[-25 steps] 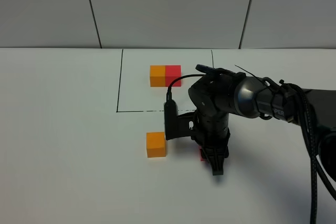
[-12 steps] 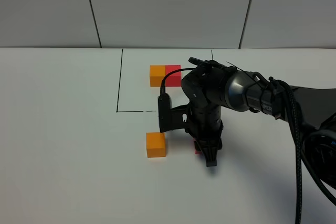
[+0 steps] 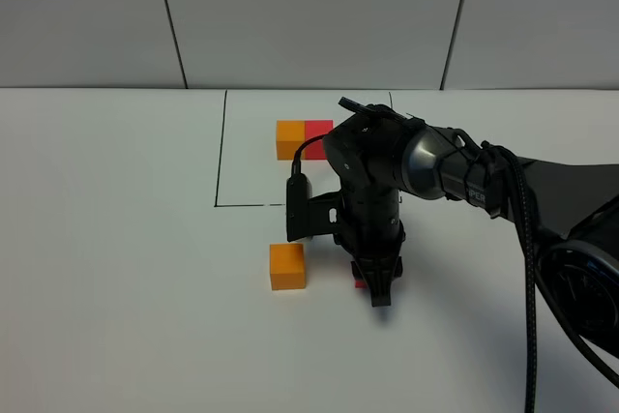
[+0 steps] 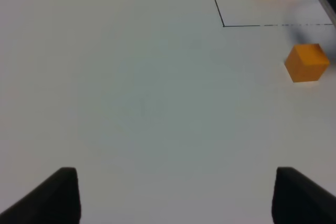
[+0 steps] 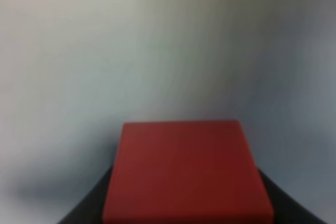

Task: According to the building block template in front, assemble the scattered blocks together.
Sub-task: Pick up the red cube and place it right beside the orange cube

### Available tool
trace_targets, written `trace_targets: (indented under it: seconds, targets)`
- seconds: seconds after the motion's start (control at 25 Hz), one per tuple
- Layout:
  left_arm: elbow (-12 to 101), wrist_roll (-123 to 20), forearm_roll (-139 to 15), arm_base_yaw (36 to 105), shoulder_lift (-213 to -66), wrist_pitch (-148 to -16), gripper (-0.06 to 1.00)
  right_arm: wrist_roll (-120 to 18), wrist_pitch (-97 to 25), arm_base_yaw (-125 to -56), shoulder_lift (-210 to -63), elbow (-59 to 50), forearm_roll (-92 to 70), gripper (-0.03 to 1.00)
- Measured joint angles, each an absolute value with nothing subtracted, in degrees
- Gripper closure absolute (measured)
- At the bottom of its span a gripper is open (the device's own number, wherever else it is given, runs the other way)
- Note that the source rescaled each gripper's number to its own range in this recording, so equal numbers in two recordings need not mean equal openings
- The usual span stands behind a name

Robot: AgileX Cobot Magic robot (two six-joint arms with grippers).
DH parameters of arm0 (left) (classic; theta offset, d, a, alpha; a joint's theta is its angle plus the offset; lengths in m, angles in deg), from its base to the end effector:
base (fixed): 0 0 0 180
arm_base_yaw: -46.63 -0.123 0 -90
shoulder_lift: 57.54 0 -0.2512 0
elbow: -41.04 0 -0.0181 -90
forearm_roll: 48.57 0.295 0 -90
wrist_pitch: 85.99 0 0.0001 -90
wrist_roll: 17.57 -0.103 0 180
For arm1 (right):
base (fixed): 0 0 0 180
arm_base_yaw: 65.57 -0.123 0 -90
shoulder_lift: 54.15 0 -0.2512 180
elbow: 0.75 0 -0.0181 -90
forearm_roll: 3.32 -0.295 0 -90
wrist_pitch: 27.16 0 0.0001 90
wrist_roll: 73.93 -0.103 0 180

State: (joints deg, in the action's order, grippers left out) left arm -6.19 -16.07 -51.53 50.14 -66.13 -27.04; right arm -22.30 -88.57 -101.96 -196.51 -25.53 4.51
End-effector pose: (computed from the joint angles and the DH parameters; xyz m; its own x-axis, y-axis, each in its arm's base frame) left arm 0.0785 -0.0094 0.2981 -0.4224 -0.0270 -0.9060 0.0791 0.9947 -0.0665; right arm 0.3864 0.2694 0.0536 0.0260 -0.9959 0.0862 -0.9958 -0.0334 -0.0857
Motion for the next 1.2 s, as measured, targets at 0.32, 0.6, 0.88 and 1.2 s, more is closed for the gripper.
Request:
trace_targets:
  seconds: [0.32, 0.6, 0.88, 1.2]
  targets:
    - [-6.19, -16.07, -51.64, 50.14, -66.13, -27.04, 0.11, -22.82, -93.54, -102.73, -199.79, -31.53, 4.63, 0.97]
    - [-6.19, -16.07, -51.64, 50.14, -66.13, -27.04, 0.11, -22.97, -93.74, -104.05, -200.81, -33.68, 4.07, 0.97]
    - [-6.19, -16.07, -51.64, 50.14, -66.13, -27.04, 0.11, -25.81, -93.76, -104.19, -201.10, -33.90, 3.55, 0.97]
    - [-6.19, -16.07, -51.65, 50.14, -66.13, -27.04, 0.11, -26.50, -93.87, -104.94, -201.20, -34.01, 4.09, 0.97]
